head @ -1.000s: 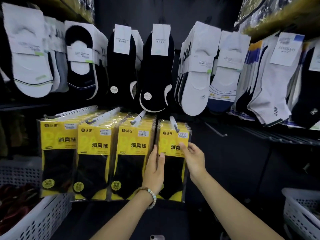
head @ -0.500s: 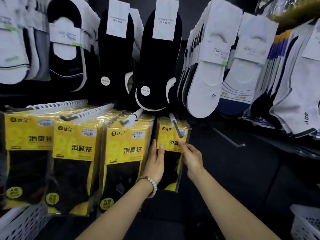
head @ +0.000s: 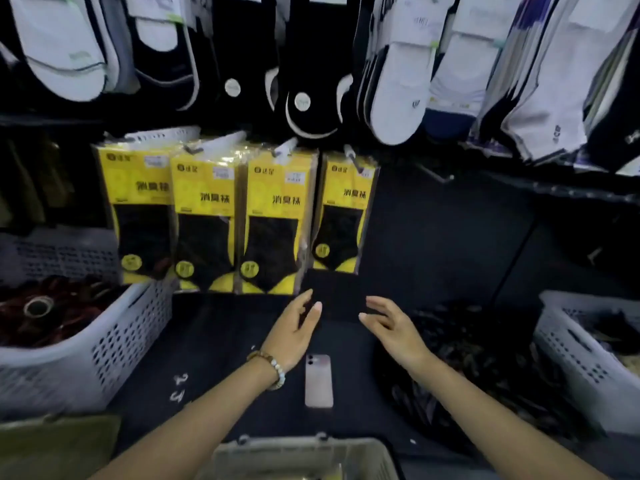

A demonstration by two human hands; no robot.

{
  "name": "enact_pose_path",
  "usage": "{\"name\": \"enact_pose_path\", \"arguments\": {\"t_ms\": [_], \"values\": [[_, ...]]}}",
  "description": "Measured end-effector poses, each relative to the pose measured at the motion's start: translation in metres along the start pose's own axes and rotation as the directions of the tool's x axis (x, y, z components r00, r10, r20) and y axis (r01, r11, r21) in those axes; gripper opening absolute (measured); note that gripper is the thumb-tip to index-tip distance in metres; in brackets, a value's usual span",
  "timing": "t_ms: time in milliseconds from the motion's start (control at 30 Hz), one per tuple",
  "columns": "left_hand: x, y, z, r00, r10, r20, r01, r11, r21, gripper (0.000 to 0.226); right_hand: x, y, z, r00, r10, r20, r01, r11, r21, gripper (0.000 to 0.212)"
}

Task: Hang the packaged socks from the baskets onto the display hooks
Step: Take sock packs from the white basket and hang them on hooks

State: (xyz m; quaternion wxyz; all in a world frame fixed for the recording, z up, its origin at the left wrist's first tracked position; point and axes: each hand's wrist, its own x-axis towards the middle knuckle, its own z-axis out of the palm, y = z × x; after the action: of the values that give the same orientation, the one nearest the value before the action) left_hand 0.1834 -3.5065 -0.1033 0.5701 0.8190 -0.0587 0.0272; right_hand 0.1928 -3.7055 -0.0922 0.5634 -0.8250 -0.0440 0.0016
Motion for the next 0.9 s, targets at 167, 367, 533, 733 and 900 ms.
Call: {"name": "enact_pose_path", "arguments": {"t_ms": [167,367,533,733,900], "values": [[-0.099,-0.081,-0.013,0.975,-0.22,0.039,0.216,0.972,0.088,0.049,-0.083,0.078,0.059,0.96,0.248,0.133,-0.239,0.968,-0.074,0.045],[-0.197,-0.176,-0.017,0.857,-0.499,-0.128,0.511,0.854,0.091,0.038,-0.158,0.165,0.104,0.828,0.558,0.059,-0.551,0.828,-0.108,0.039],[-0.219,-0.215,-0.012,0.675,-0.719,-0.165,0.734,0.678,0.042,0.044,-0.176,0.198,0.111,0.72,0.693,0.037,-0.682,0.717,-0.144,0.048],[-0.231,-0.243,0.0,0.616,-0.786,-0.042,0.787,0.617,-0.009,0.032,-0.166,0.221,0.117,0.646,0.756,0.103,-0.746,0.655,-0.121,0.058],[-0.219,-0.247,0.01,0.618,-0.78,-0.099,0.783,0.622,-0.013,0.04,-0.159,0.234,0.131,0.654,0.753,0.067,-0.754,0.657,-0.024,0.05]]}}
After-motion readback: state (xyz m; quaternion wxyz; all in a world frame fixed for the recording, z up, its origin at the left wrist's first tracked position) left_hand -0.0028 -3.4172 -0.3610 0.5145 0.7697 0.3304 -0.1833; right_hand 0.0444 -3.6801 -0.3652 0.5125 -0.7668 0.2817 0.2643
